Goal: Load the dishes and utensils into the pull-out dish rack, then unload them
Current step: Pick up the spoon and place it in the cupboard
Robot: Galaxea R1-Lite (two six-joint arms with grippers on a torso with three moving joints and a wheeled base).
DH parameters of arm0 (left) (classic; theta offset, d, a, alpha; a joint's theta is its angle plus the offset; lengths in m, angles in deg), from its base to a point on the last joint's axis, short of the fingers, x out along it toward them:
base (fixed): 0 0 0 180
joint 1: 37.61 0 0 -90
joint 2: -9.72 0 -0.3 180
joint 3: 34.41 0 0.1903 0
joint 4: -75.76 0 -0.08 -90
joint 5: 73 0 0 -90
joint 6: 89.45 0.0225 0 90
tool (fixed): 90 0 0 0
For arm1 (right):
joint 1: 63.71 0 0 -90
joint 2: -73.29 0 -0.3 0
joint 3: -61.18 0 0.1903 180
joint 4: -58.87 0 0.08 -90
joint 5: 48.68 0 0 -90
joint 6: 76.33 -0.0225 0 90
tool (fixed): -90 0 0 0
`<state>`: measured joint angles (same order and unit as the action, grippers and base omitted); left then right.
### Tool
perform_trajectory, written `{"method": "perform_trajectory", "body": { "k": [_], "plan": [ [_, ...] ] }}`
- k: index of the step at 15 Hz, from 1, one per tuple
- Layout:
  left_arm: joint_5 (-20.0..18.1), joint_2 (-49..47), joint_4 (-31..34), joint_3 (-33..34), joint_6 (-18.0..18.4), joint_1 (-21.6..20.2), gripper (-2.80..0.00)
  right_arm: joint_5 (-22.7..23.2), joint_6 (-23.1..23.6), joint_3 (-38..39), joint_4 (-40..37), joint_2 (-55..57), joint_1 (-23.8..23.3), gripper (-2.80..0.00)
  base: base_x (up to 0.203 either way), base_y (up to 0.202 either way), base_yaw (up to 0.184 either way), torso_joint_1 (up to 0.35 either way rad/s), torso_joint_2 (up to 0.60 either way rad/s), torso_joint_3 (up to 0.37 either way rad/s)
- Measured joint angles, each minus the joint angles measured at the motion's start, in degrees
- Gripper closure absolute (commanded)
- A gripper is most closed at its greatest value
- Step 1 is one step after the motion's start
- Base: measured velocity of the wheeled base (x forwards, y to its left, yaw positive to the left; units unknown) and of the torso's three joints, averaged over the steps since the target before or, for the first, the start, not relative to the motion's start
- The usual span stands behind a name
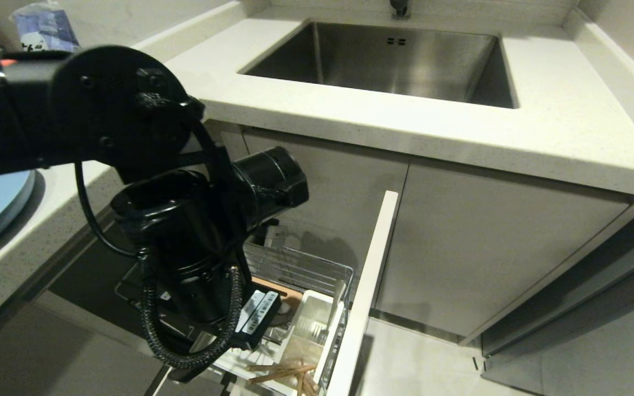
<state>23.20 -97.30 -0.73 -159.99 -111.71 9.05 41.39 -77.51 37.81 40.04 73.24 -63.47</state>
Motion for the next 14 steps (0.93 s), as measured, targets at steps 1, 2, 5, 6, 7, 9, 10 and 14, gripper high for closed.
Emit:
{"method": "perform_trajectory", "body": {
  "k": [1,2,5,6,7,9,10,14],
  "plan": [
    [-0.15,-1.51,0.39,-0.41,0.19,0.09,0.00,-0.02,0.00,0.00,0.00,0.00,0.00,0.00,0.000,0.000,0.000,0.000,0.00,0.000],
    [-0.67,-3.01,0.67,-0.86,0.83,0.14,0.00,0.00,0.02,0.00,0.00,0.00,0.00,0.00,0.000,0.000,0.000,0.000,0.00,0.000],
    [-1.13,-6.44,0.92,-2.57,3.74,-0.01,0.00,0.00,0.00,0.00,0.00,0.00,0.00,0.00,0.000,0.000,0.000,0.000,0.00,0.000],
    [-1.19,-7.67,1.02,-3.23,4.50,-0.06,0.00,0.00,0.00,0.00,0.00,0.00,0.00,0.00,0.000,0.000,0.000,0.000,0.00,0.000],
    [-1.44,-8.57,1.03,-3.72,4.86,-0.06,0.00,0.00,0.02,0.00,0.00,0.00,0.00,0.00,0.000,0.000,0.000,0.000,0.00,0.000],
    [-2.21,-10.68,1.02,-4.62,5.30,-0.08,0.00,0.00,0.00,0.00,0.00,0.00,0.00,0.00,0.000,0.000,0.000,0.000,0.00,0.000],
    [-2.29,-11.57,0.77,-4.83,5.37,-0.32,0.00,0.00,0.01,0.00,0.00,0.00,0.00,0.00,0.000,0.000,0.000,0.000,0.00,0.000],
    [-2.40,-15.31,0.42,-6.30,5.45,-1.35,0.00,0.00,0.00,0.00,0.00,0.00,0.00,0.00,0.000,0.000,0.000,0.000,0.00,0.000]
  ]
}}
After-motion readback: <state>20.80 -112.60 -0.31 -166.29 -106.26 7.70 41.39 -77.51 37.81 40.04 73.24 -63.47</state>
